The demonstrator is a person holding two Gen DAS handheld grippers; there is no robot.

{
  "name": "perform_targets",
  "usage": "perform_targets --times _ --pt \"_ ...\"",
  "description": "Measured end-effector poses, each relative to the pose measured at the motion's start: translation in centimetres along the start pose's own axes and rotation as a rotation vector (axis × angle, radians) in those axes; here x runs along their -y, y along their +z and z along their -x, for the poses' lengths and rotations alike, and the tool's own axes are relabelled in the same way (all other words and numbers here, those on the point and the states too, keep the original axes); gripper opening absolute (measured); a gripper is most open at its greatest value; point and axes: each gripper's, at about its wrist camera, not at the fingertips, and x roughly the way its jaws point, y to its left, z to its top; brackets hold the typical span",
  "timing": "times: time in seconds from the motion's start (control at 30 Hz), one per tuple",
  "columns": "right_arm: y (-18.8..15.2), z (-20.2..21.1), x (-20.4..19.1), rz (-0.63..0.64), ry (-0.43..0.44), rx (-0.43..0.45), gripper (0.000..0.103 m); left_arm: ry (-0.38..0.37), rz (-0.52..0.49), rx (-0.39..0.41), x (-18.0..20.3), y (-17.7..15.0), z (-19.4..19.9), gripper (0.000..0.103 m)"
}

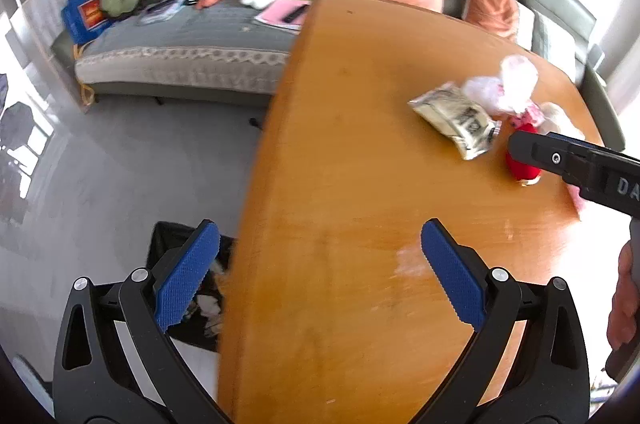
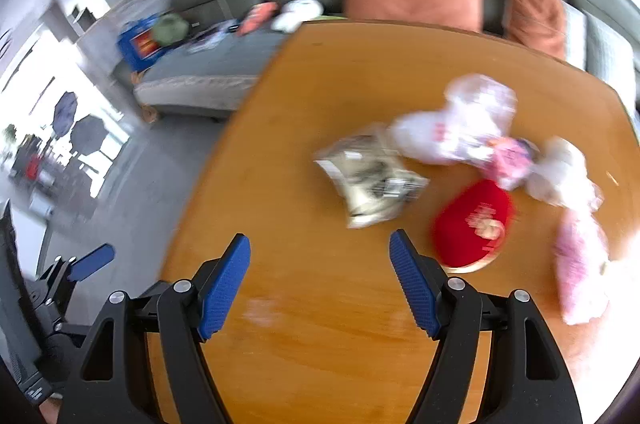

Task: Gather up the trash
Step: 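Move both open tools back over the table toward the remaining items, then grasp the red ping-pong paddle with the right tool while the left tool grasps the silver packet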

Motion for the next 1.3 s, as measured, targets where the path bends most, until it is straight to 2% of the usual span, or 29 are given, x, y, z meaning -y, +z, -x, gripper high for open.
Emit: perform_targets --times 0.13,0.33,0.57,0.83,0.9,0.93,0.97,1.17,1.3 --pt "0.2 -0.9 4.4 -0.072 -0.063 -0.02 0.073 -0.025 -0.001 -0.012 1.9 0.8 -1.0 0.098" --pt "0.2 -2.4 8.4 -0.183 -0.111 -0.06 0.073 -0.064 0.009 -0.023 4.0 1.4 -2.3 0.098" --pt "0.7 -5.0 10.1 -0.286 -0.093 -0.11 0.073 -0.086 0.002 -0.06 4.7 1.4 -3.8 0.098" --pt "1.5 -7.8 11.9 -0.368 -0.114 -0.15 0.076 -0.071 0.005 -0.071 4.8 2.5 -4.6 0.098" --pt "1.7 -7.4 11.9 -0.358 -0.112 -0.126 0.076 -0.071 0.008 -0.077 5.1 3.1 -4.9 0.098" --pt "1.8 -7.4 11.9 -0.345 -0.113 -0.128 0.065 -0.072 0.01 -0.079 5.2 3.3 -5.0 0.098" --pt "1.8 -7.1 11.8 -0.327 -0.113 -0.118 0.063 -0.073 0.012 -0.081 5.4 3.5 -5.2 0.098" --pt "0.9 -4.7 12.3 -0.249 -0.148 -0.052 0.062 -0.084 -0.001 -0.091 8.1 5.7 -6.4 0.098" --pt "0.2 -3.4 13.3 -0.215 -0.171 -0.039 0.062 -0.111 0.016 -0.102 9.6 7.2 -7.7 0.098"
